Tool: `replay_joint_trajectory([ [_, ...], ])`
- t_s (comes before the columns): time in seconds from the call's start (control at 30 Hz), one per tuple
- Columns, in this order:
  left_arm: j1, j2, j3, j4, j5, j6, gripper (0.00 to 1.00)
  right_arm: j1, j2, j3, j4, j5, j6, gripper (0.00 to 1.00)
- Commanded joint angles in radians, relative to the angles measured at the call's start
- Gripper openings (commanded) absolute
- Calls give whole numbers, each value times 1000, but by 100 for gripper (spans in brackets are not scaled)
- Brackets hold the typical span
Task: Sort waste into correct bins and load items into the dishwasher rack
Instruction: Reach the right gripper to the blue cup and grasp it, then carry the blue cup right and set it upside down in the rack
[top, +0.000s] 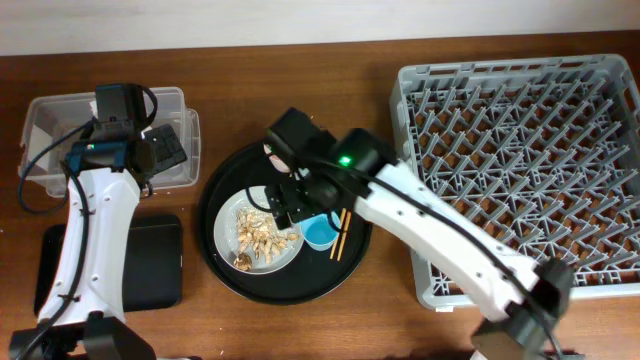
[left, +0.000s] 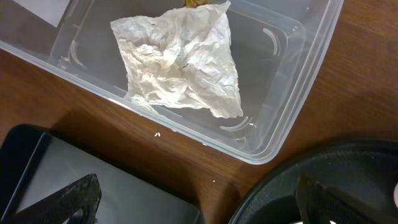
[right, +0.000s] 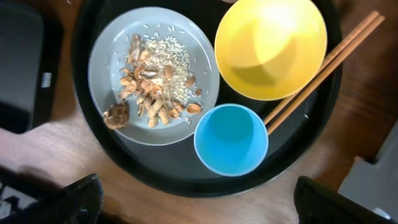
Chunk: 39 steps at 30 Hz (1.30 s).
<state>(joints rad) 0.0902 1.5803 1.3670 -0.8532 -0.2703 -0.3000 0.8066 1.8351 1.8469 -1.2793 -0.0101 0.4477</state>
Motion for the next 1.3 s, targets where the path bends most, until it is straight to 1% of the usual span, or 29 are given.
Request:
replay_joint_trajectory([
  [0.0, -2, -11, 5, -1, -7, -10, 99, 10, 57, 31, -3, 7, -51, 99],
  [0.07, -2, -11, 5, -1, -7, -10, 99, 2, 68, 30, 43, -15, -47, 99],
  [0.1, -2, -11, 5, -1, -7, -10, 99, 5, 68, 30, 63, -57, -47, 99],
  [0.13, -2, -11, 5, -1, -7, -10, 99, 7, 68, 30, 92, -158, -48, 99],
  [0.17, -2, -11, 5, -1, -7, -10, 99, 12, 69, 22, 135, -234, -48, 95],
  [0.2, -2, -11, 5, -1, -6, -10, 99, 23, 69, 8, 161, -244, -48, 93],
  [0.27, -2, -11, 5, -1, -7, -10, 99, 47, 82, -18, 173, -156, -46, 93],
  [0.3, -2, -11, 5, -1, -7, -10, 99, 56, 101, -32, 156, -82, 32, 93],
  [0.33, -2, -11, 5, -1, -7, -10, 99, 57, 113, -45, 137, -50, 103, 86],
  [0.37, -2, -11, 5, -1, -7, -10, 99, 57, 122, -55, 120, -34, 138, 83],
  [0.47, -2, -11, 5, -1, -7, -10, 99, 58, 160, -86, 92, -29, 176, 70],
  [0.5, -2, -11, 5, -1, -7, -10, 99, 60, 175, -100, 104, -27, 175, 68],
  [0.6, -2, -11, 5, -1, -7, -10, 99, 59, 192, -110, 117, 1, 175, 65],
  [0.7, -2, -11, 5, -1, -7, -10, 99, 59, 216, -110, 117, 27, 198, 55],
  [0.77, -2, -11, 5, -1, -7, -10, 99, 59, 238, -110, 117, 27, 198, 52],
  [0.9, -2, -11, 5, -1, -7, -10, 99, 59, 242, -110, 118, 49, 199, 52],
  [0.97, -2, -11, 5, -1, -7, -10, 99, 59, 258, -113, 132, 48, 201, 46],
  [1.07, -2, -11, 5, -1, -7, -10, 99, 59, 266, -128, 143, 49, 201, 43],
  [1.13, -2, -11, 5, -1, -7, -10, 99, 59, 266, -128, 144, 49, 201, 38],
  [1.23, -2, -11, 5, -1, -7, -10, 99, 59, 266, -129, 144, 49, 201, 19],
  [1.27, -2, -11, 5, -1, -6, -10, 99, 58, 266, -129, 143, 49, 201, 15],
])
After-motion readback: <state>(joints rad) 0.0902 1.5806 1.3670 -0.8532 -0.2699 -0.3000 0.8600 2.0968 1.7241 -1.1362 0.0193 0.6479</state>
